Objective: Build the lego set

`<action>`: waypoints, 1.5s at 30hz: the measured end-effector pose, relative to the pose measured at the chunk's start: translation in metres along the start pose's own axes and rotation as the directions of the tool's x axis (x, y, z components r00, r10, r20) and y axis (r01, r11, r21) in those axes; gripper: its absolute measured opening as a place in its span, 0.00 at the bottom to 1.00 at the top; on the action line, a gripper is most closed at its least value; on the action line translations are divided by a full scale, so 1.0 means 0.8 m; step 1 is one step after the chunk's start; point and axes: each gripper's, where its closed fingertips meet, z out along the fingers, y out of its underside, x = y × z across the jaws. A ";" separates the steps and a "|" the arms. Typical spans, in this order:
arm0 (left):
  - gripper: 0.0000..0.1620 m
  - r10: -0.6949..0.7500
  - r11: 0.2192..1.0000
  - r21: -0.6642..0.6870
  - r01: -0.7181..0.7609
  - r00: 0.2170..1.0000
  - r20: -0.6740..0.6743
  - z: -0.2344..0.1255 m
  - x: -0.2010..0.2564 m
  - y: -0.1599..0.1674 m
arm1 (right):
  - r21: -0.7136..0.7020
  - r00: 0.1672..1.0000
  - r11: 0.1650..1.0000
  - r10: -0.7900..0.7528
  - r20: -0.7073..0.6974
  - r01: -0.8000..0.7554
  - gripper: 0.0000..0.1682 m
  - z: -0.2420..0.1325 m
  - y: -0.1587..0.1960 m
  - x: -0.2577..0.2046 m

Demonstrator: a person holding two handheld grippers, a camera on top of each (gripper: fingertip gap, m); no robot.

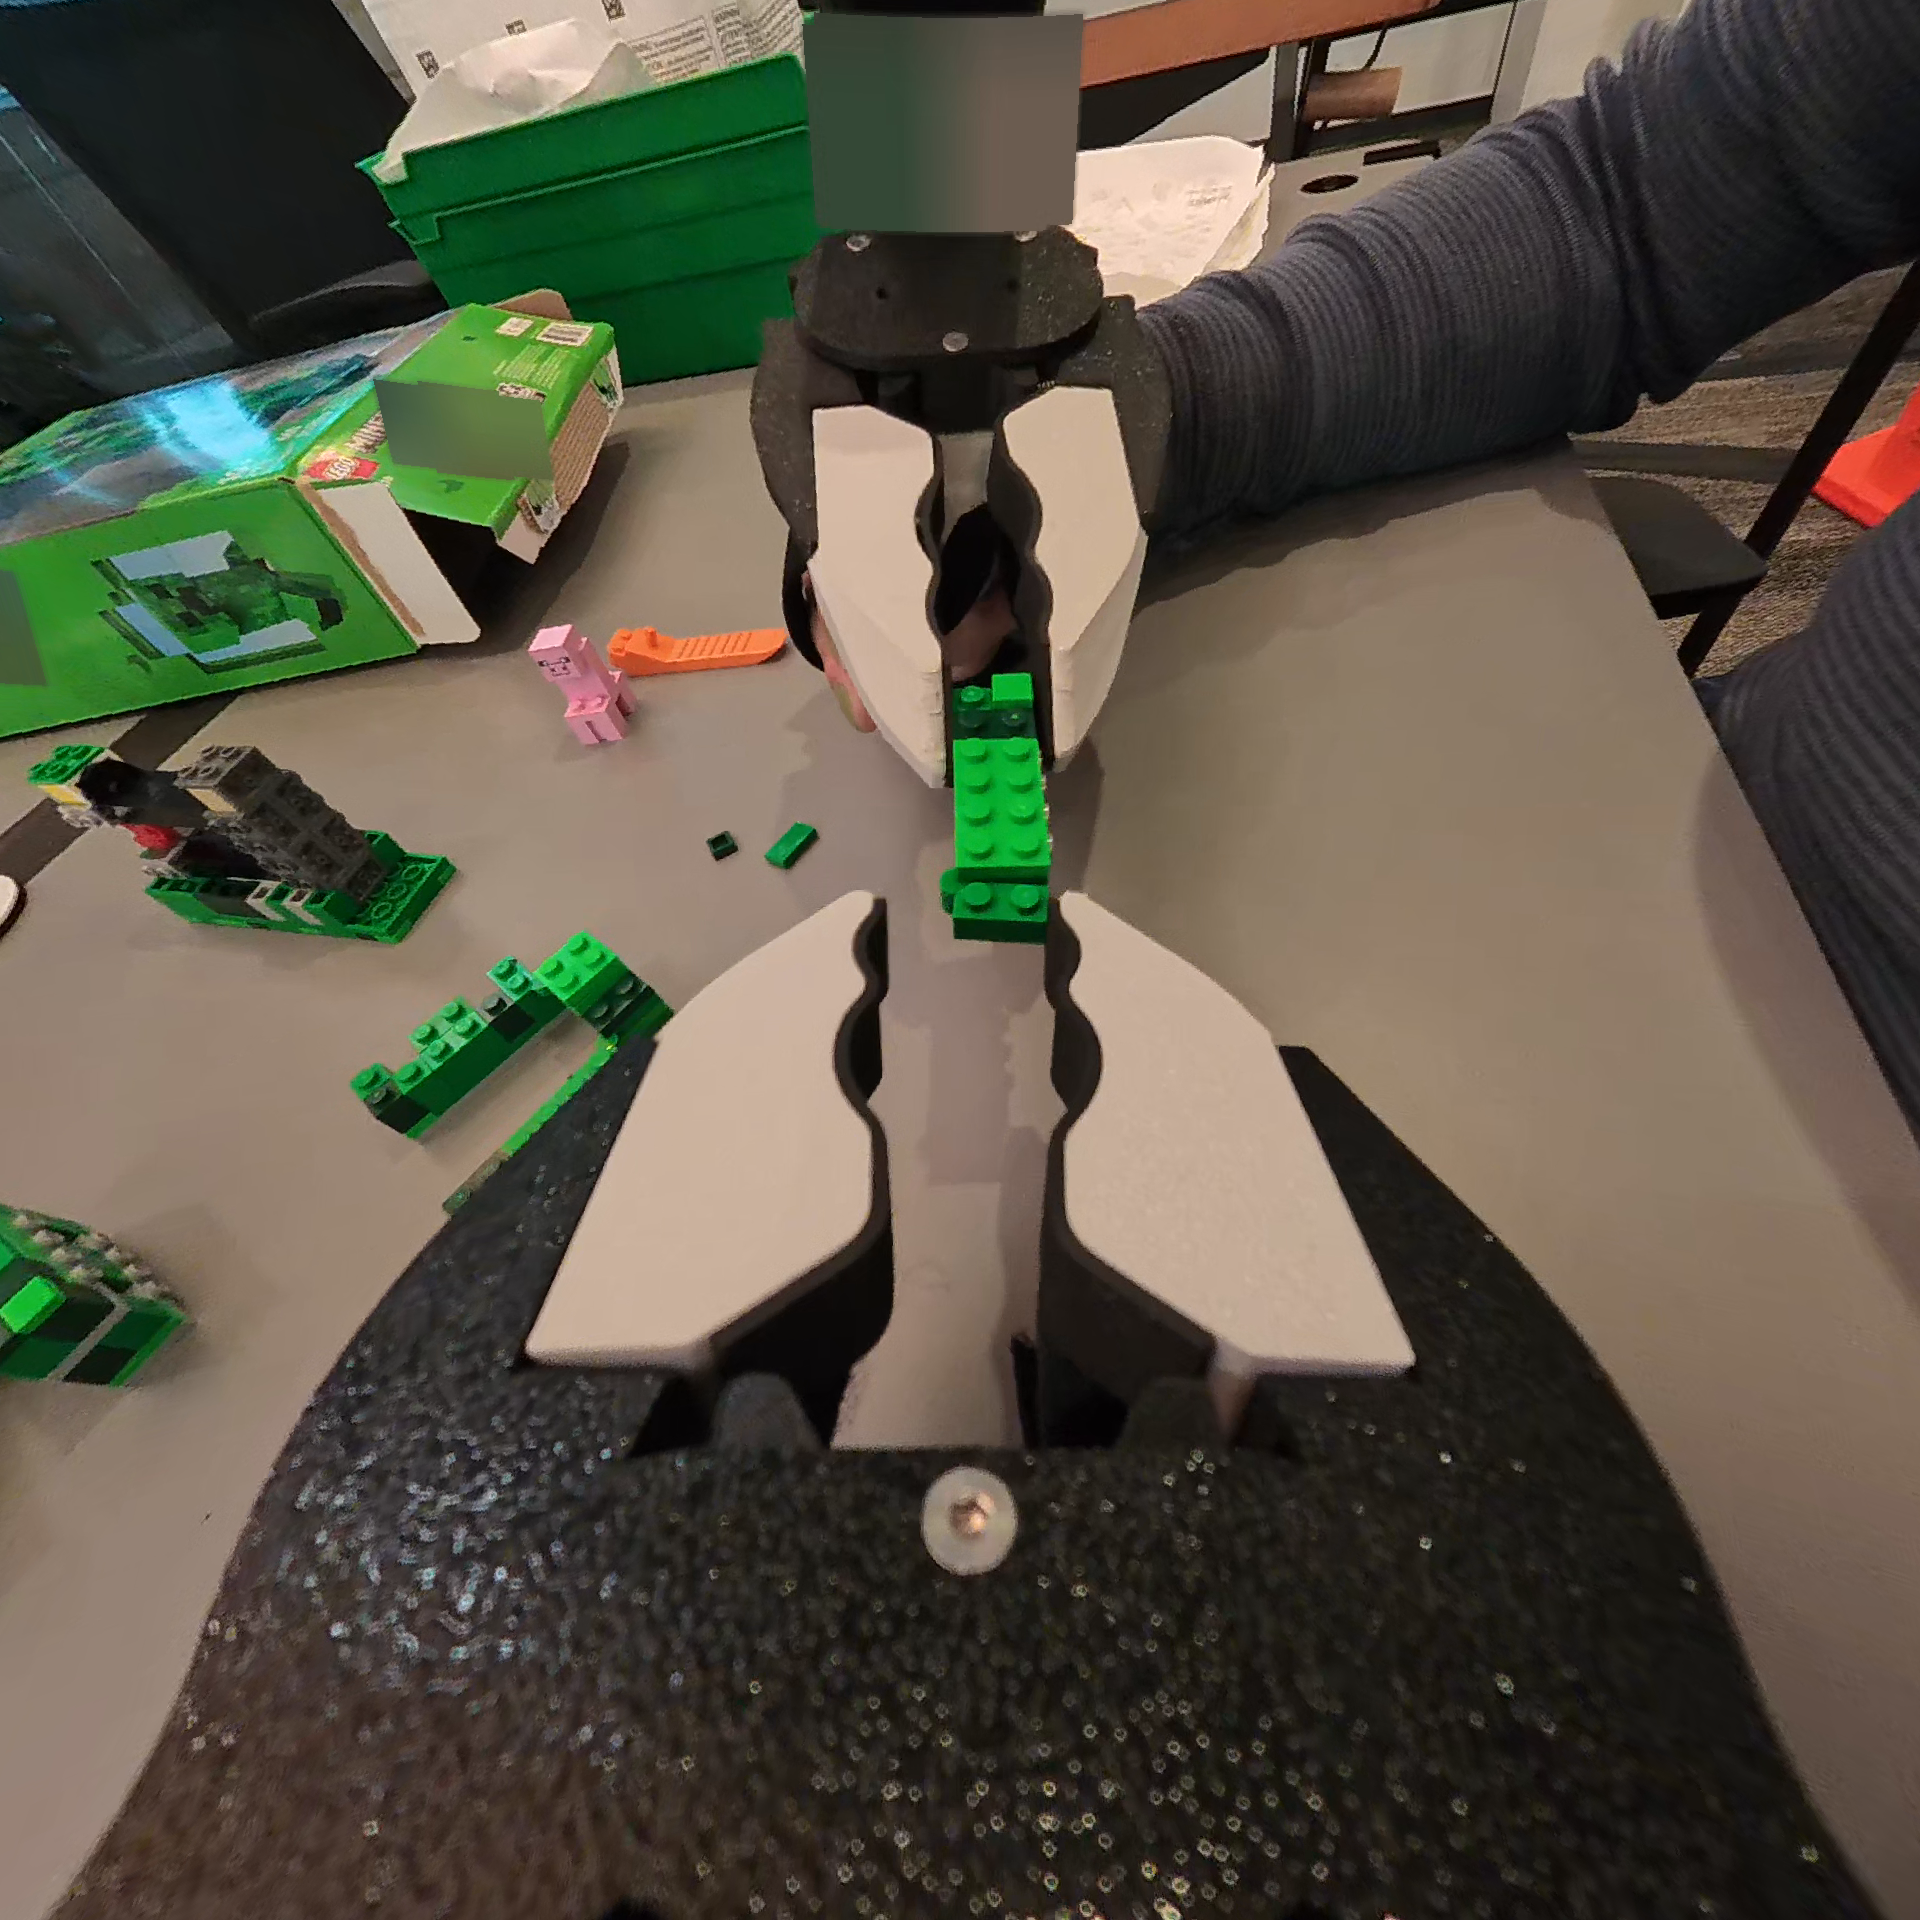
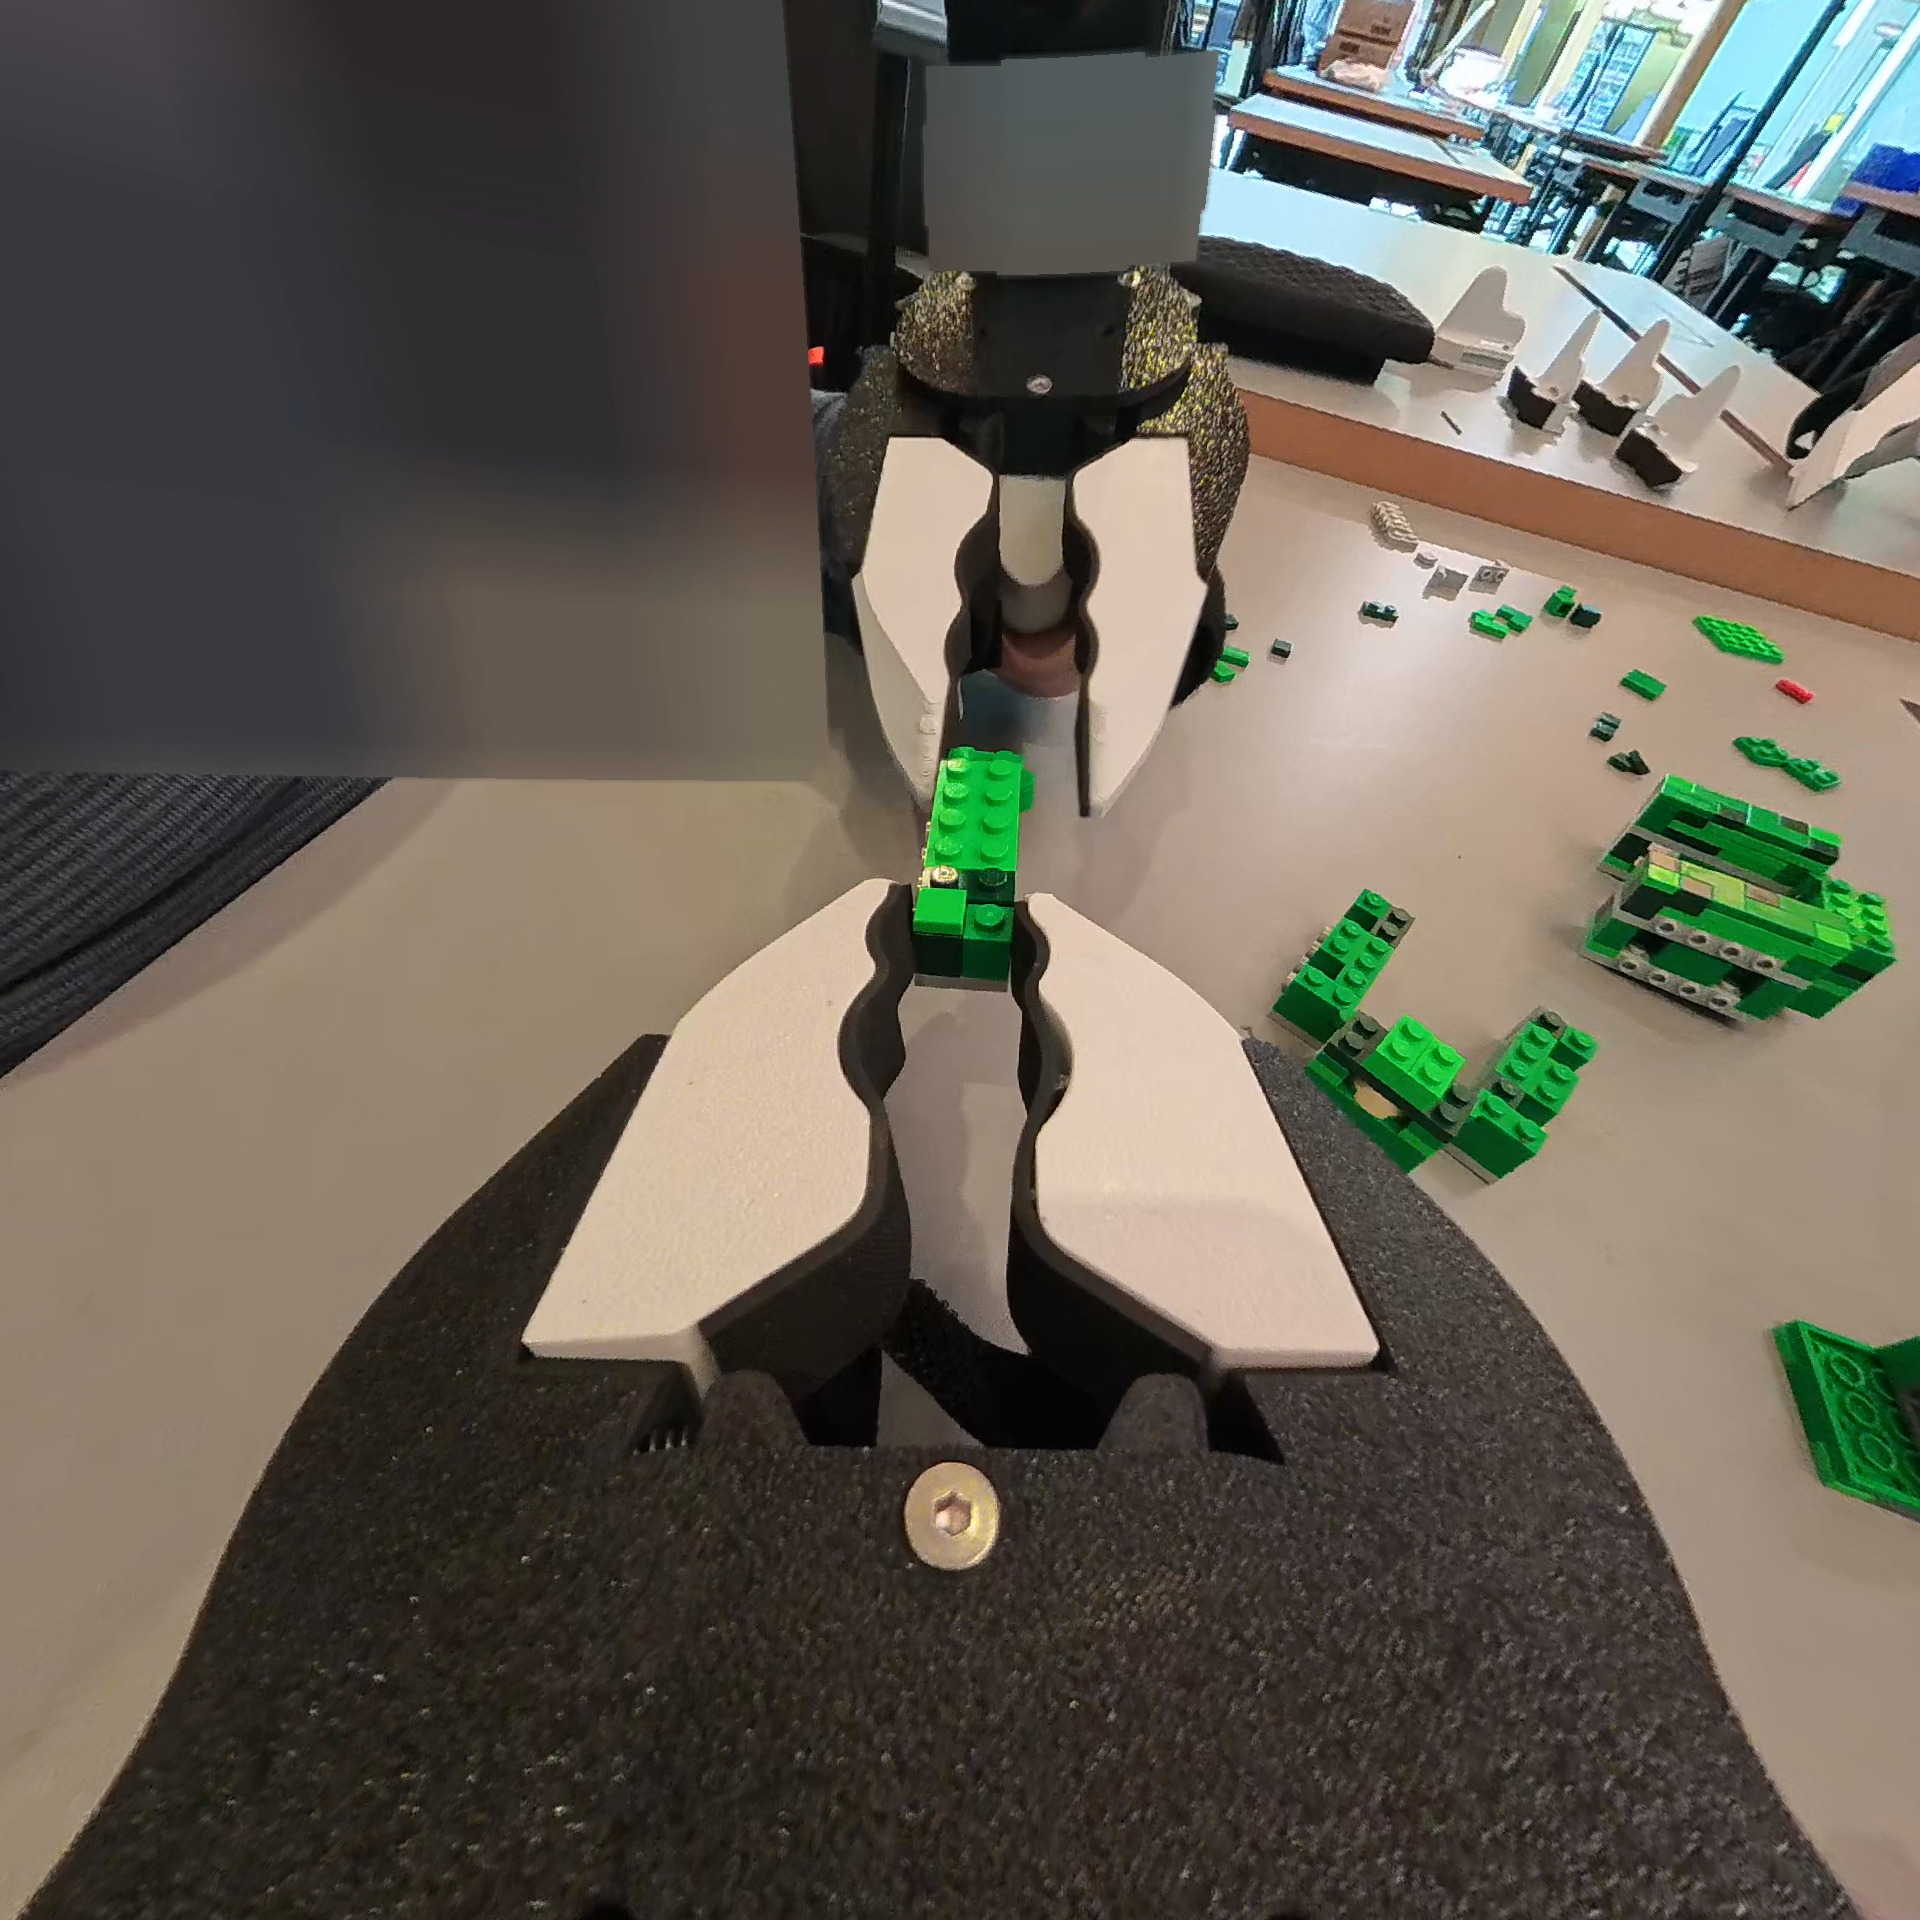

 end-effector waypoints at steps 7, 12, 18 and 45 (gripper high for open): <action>0.20 -0.021 1.000 -0.007 0.021 0.999 0.026 -0.007 -0.009 0.002 | 0.006 1.000 1.000 0.013 -0.006 -0.013 0.10 -0.001 0.001 0.003; 0.18 -0.044 0.999 0.001 0.044 0.996 0.074 -0.014 -0.020 0.002 | 0.027 0.999 0.999 0.043 -0.027 -0.042 0.10 -0.004 -0.002 0.009; 0.17 -0.052 0.998 0.046 0.051 0.998 0.022 -0.011 -0.011 -0.005 | 0.017 0.999 0.999 0.035 -0.038 -0.034 0.10 -0.003 -0.001 0.010; 0.13 -0.057 0.998 0.019 0.056 0.996 0.065 -0.008 -0.019 0.002 | 0.000 0.999 0.999 0.037 -0.024 -0.037 0.10 -0.002 0.002 0.009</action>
